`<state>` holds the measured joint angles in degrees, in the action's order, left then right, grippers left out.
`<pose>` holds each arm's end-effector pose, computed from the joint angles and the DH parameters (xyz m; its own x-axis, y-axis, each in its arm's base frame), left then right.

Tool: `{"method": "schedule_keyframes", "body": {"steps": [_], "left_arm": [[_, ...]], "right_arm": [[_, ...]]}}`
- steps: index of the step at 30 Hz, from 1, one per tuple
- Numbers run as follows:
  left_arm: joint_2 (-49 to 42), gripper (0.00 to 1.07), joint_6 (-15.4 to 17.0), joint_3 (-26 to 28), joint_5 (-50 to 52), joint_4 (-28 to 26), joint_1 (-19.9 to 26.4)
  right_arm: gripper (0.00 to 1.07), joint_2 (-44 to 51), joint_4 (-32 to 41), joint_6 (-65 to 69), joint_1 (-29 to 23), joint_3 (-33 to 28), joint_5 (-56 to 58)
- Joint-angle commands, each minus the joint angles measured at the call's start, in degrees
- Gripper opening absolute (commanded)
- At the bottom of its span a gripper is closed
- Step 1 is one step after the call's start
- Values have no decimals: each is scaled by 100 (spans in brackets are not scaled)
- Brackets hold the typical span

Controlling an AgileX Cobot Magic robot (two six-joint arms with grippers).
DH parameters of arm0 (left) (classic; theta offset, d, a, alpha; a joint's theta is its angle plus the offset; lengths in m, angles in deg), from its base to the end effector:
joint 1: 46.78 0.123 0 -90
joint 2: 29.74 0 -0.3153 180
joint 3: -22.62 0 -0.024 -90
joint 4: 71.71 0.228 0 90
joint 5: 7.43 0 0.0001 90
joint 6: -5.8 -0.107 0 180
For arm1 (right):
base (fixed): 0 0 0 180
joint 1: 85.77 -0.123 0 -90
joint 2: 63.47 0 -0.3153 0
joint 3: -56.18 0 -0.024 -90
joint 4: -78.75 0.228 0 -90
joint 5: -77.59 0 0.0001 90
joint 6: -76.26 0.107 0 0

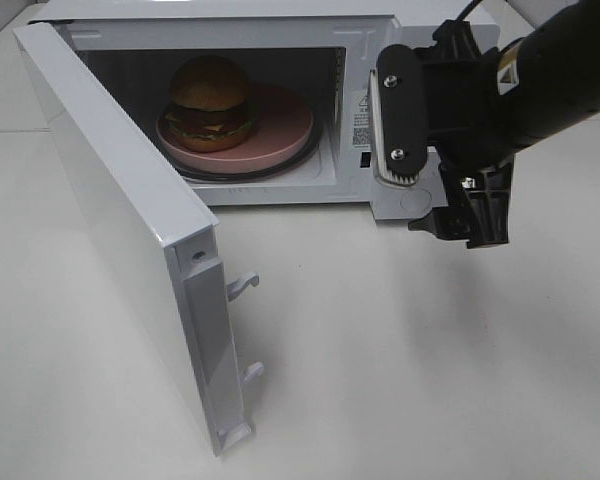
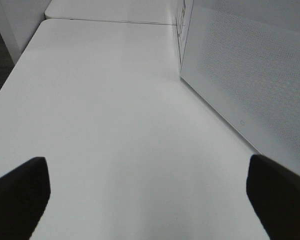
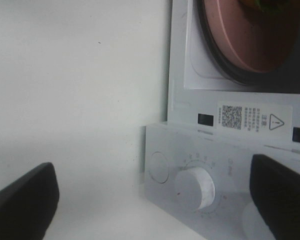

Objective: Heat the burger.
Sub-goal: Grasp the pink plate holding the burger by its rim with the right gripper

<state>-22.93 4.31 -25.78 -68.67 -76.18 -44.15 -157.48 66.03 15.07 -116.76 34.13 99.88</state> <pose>-0.0436 -0.0093 0.2627 -0.4439 -0.0320 -0.8955 0.0102 0.9991 -0.0407 0.2694 0.1514 0.2798 0.2587 -0.9562 -0.1371 -0.7439 -0.1067 -0.6598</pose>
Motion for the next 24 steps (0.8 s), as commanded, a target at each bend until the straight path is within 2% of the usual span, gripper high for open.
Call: {"method": "schedule_keyframes", "body": {"steps": [1,3,12,14,17,24], "left_arm": [[-74,100,11,-6,0,-6,-11],[-74,100,11,-6,0,-6,-11],[-74,100,11,-6,0,-6,-11],[-74,100,11,-6,0,-6,-11],[-74,100,11,-6,0,-6,-11],[-74,100,11,-6,0,-6,-11]], "right_arm": [[96,-115,-160,206,-52,132,-34],[95,-539,-172,218,-178,458,-34],[94,-1197,-350,309,-384,1003,-29],[93,-1507,-596,561,-516,1341,-34],[93,-1599,-630,619,-539,1427,-40],[92,-2332,-745,751,-567,2045,-92]]}}
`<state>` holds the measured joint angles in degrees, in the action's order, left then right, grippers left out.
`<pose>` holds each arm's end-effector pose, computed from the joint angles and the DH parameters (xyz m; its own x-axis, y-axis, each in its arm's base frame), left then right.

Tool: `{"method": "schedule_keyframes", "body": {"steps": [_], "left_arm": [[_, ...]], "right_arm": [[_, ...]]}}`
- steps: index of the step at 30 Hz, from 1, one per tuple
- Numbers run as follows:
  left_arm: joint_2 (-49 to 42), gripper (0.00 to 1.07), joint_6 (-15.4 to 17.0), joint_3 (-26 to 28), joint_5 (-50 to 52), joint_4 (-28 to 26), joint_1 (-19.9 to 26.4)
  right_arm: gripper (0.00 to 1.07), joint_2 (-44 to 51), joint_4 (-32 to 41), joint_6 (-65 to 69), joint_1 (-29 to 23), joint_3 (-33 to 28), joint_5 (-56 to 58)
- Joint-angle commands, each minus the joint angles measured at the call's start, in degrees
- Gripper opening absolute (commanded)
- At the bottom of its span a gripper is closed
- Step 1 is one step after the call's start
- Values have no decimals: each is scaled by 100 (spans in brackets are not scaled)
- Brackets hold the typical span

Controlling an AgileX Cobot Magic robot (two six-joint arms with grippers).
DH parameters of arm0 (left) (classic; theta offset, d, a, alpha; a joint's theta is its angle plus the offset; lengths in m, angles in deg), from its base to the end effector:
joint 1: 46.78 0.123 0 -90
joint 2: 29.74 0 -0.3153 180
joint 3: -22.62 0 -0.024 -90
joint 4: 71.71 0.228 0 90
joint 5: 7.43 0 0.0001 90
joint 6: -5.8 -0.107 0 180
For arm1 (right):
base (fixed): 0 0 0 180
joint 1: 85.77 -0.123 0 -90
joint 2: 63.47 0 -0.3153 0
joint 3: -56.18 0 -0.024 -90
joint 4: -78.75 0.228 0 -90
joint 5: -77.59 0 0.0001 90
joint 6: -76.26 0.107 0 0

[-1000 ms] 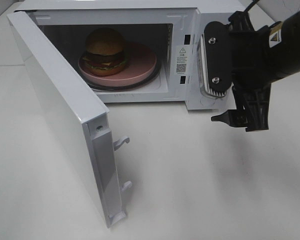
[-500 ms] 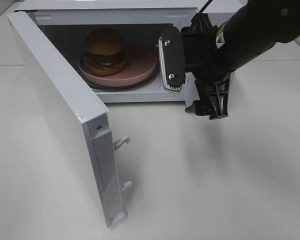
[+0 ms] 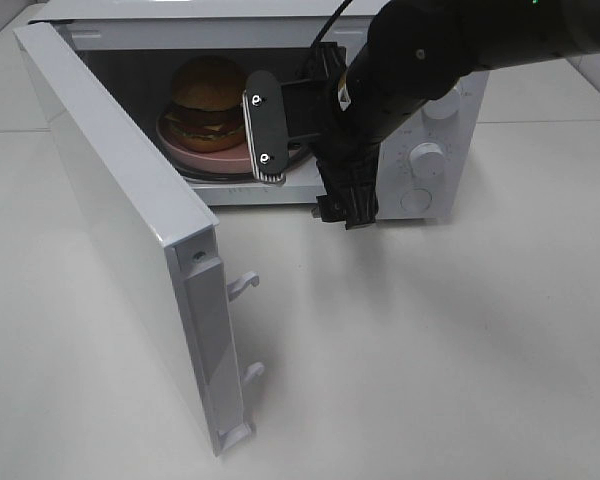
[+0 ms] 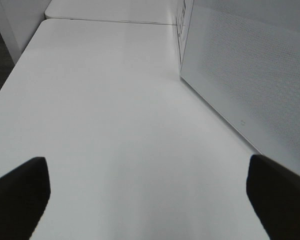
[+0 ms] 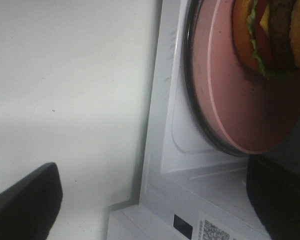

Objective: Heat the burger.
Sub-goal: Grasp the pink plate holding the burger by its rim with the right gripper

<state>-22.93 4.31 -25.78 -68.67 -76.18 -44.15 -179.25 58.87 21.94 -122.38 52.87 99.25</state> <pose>-0.0436 -0.0093 0.2627 -0.4439 -0.0320 -0.8955 0.0102 0.9991 -0.0407 0.3426 0.2378 0.2362 0.3233 -0.9411 -0.0994 -0.7388 -0.1854 -0.6479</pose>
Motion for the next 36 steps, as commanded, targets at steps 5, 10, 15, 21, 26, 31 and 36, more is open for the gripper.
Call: {"method": "schedule_keyframes", "body": {"steps": [5,10,15,21,26,31,36], "left_arm": [[-74,100,11,-6,0,-6,-11],[-74,100,11,-6,0,-6,-11],[-74,100,11,-6,0,-6,-11],[-74,100,11,-6,0,-6,-11],[-74,100,11,-6,0,-6,-11],[-74,100,11,-6,0,11,-11],[-74,100,11,-6,0,92,-11]], "right_arm": [[91,-470,-29,63,-6,464,-40],[90,-791,-29,63,-6,785,-178],[90,-1169,-11,132,-6,1186,-223],[89,-1581,29,189,-6,1604,-355],[88,-1965,223,206,6,2034,-327],[87,-2309,344,206,11,2389,-327],[86,-2710,521,206,11,2796,-309]]}}
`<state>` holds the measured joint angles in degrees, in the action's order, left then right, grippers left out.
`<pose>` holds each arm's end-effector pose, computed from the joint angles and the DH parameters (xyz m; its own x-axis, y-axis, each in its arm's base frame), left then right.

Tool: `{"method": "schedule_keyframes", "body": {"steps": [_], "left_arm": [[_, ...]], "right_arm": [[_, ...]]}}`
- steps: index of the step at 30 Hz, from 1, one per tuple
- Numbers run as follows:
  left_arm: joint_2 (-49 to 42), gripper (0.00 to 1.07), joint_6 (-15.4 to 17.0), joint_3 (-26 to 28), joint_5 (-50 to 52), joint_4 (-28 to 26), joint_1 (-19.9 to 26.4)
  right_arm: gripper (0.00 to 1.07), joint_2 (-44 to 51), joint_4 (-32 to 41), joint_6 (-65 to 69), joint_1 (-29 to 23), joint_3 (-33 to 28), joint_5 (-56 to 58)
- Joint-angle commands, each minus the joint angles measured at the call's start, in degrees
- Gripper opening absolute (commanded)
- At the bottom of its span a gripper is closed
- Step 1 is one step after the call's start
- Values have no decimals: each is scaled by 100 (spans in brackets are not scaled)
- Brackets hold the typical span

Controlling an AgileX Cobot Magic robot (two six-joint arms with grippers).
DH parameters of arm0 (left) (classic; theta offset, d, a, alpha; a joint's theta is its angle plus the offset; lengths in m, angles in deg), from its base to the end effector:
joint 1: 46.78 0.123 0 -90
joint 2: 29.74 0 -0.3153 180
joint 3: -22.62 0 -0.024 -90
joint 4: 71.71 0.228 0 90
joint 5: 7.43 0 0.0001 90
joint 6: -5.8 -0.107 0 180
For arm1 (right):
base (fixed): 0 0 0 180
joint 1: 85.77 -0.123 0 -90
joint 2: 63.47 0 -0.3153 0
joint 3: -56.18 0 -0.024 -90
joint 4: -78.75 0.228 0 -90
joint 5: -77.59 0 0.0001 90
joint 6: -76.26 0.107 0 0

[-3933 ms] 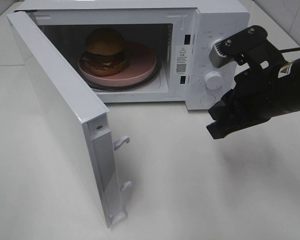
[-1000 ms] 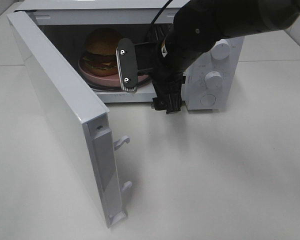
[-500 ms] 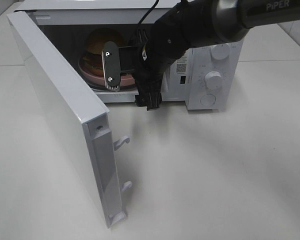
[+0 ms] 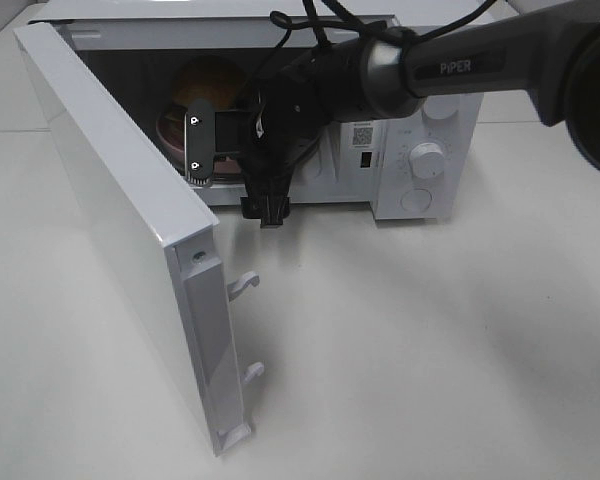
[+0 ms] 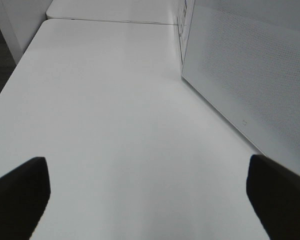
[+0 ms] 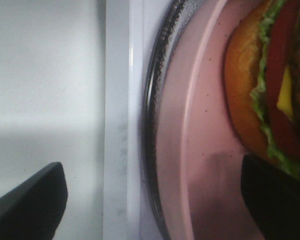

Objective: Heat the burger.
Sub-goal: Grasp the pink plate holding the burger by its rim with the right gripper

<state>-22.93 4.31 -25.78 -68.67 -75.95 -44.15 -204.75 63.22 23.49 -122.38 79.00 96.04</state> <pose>-0.0436 -0.0089 0.2626 -0.4440 -0.0300 -0.8955 0.0079 0.9993 -0.0374 0.4321 0.3097 0.1556 0.2840 -0.9361 -0.2075 -0.7452 -0.0794 -0.6621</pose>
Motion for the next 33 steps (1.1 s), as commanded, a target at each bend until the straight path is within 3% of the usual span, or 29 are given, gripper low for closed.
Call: {"method": "schedule_keyframes", "body": {"steps": [1,11,14,15,17,18,19,21,22,24,27,28,29,33], "left_arm": [[-74,100,11,-6,0,69,-11],[-74,100,11,-6,0,74,-11],[-74,100,11,-6,0,74,-11],[-74,100,11,-6,0,74,-11],[-74,100,11,-6,0,74,-11],[-74,100,11,-6,0,74,-11],[-74,100,11,-6,0,74,-11],[-74,100,11,-6,0,74,-11],[-74,100,11,-6,0,74,-11],[-74,100,11,-6,0,74,-11],[-74,100,11,-6,0,74,-11],[-74,100,11,-6,0,74,-11],[-74,100,11,-6,0,74,-11],[-74,100,11,-6,0,74,-11]], "right_arm": [[86,-160,86,52,11,183,11],[83,-441,229,52,149,441,0],[77,-464,304,115,195,447,80],[70,-464,309,143,212,447,92],[68,-464,309,143,212,447,97],[59,-464,309,143,212,453,155],[59,-464,309,143,212,453,155],[42,-464,327,143,212,458,241],[42,-464,327,143,212,458,241],[16,-464,378,143,212,458,367],[11,-447,464,143,212,458,390],[2,-395,647,143,212,458,481],[0,-378,699,143,212,458,493],[0,-246,819,132,195,458,607]]}}
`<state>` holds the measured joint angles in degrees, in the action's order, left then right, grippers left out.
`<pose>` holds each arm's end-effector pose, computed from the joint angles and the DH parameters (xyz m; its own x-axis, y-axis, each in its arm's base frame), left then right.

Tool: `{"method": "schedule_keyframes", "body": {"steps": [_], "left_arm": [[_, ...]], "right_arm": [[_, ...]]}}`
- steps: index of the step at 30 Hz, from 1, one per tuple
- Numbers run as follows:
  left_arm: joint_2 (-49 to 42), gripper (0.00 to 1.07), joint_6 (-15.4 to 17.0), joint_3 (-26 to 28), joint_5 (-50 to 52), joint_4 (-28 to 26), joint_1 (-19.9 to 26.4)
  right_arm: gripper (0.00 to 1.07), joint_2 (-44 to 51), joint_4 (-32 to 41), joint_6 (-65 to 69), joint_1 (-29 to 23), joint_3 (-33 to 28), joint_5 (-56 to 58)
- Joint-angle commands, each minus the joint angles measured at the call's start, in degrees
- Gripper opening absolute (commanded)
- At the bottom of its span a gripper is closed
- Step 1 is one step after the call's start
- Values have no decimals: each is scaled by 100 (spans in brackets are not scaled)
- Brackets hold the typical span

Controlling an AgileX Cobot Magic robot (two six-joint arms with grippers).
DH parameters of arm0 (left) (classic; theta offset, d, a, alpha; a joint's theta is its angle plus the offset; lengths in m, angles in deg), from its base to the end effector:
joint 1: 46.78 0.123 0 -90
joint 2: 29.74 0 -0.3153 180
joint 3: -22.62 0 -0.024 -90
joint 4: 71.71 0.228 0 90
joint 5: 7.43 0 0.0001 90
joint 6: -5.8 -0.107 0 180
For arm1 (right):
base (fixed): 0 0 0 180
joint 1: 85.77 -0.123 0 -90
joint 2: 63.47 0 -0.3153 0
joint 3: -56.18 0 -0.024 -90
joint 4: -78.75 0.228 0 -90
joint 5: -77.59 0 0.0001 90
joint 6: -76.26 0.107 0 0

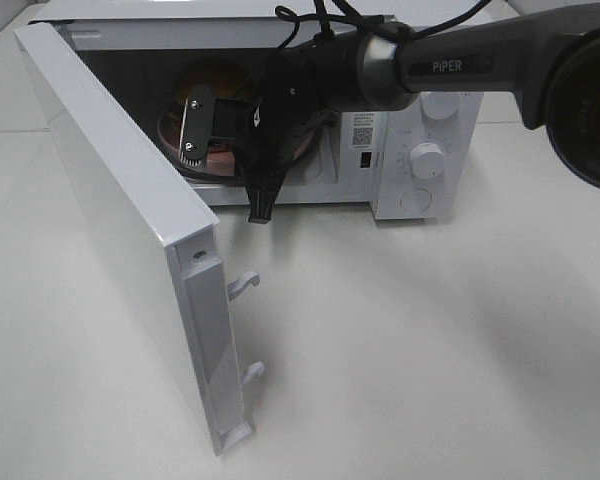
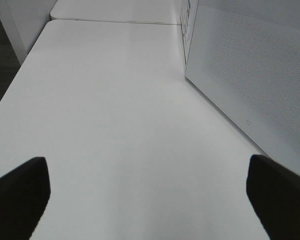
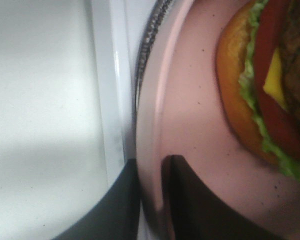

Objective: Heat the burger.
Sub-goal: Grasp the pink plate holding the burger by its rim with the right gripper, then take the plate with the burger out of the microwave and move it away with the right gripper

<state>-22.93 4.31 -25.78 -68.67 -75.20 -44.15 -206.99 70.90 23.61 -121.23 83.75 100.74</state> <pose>-0.0436 -0.0077 0.2626 -0.4443 -0.0237 -0.8956 0.0004 0.9996 -0.0267 0.4425 0.3081 0.1517 0.1681 -0.9406 -0.2949 -0.8072 0.0403 -0.5888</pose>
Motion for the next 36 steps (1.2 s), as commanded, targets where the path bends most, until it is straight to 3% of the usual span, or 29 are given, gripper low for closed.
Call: {"method": "schedule_keyframes", "body": {"steps": [1,12,28,36], "left_arm": [[-74,100,11,-6,0,0,-11],[-74,100,6,-6,0,-6,-11],[-74,100,6,-6,0,-6,-11],[-74,100,11,-6,0,-6,-11]], "right_arm": [[0,6,103,86,80,-17,189],[0,229,470,-934,80,-17,1249],[0,533,441,-968,34,-17,1427],[0,865,441,-1684,34,-607,1318]]}}
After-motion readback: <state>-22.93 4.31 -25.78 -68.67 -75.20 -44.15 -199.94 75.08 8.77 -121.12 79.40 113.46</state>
